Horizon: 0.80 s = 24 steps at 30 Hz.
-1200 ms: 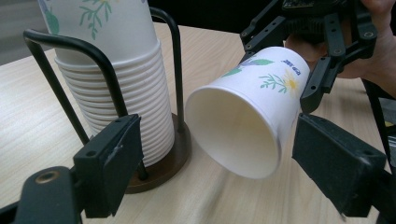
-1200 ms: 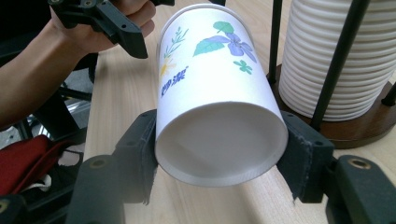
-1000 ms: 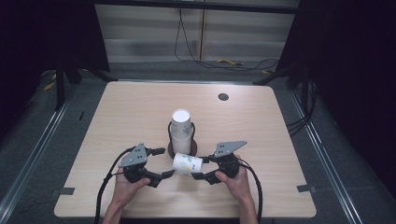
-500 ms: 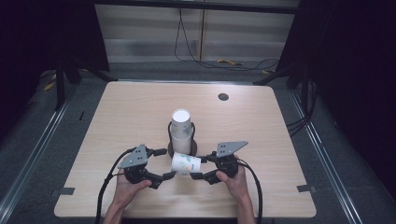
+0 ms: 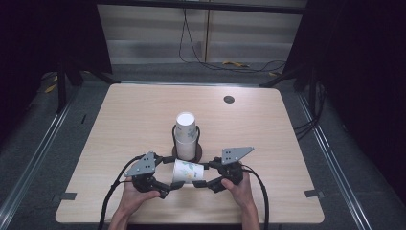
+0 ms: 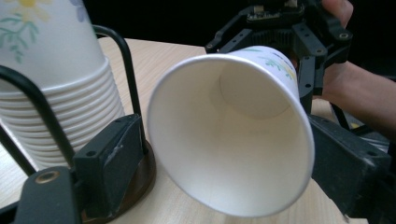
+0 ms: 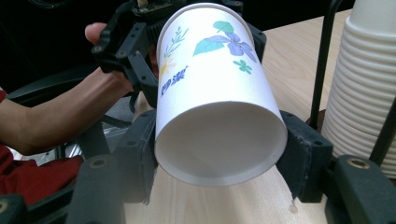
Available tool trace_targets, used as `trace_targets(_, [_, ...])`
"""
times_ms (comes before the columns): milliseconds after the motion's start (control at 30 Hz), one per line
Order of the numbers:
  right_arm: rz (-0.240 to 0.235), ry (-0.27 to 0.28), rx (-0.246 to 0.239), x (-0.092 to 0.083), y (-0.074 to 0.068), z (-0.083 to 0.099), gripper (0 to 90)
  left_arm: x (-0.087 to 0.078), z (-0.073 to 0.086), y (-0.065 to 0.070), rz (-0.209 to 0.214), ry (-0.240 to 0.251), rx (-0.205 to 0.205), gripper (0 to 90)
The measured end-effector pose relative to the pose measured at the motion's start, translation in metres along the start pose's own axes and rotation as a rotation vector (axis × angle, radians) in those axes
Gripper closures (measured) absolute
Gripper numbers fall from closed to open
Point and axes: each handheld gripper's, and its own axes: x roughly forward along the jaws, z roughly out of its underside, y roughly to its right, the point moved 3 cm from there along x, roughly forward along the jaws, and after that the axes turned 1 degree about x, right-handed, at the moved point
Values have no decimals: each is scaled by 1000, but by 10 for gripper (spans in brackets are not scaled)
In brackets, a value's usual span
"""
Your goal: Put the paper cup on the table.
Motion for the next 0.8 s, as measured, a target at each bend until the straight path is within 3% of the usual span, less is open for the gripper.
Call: trace_targets(800, [-23, 2, -17, 5, -1, 0, 370, -3, -1, -3, 81, 50, -25, 228])
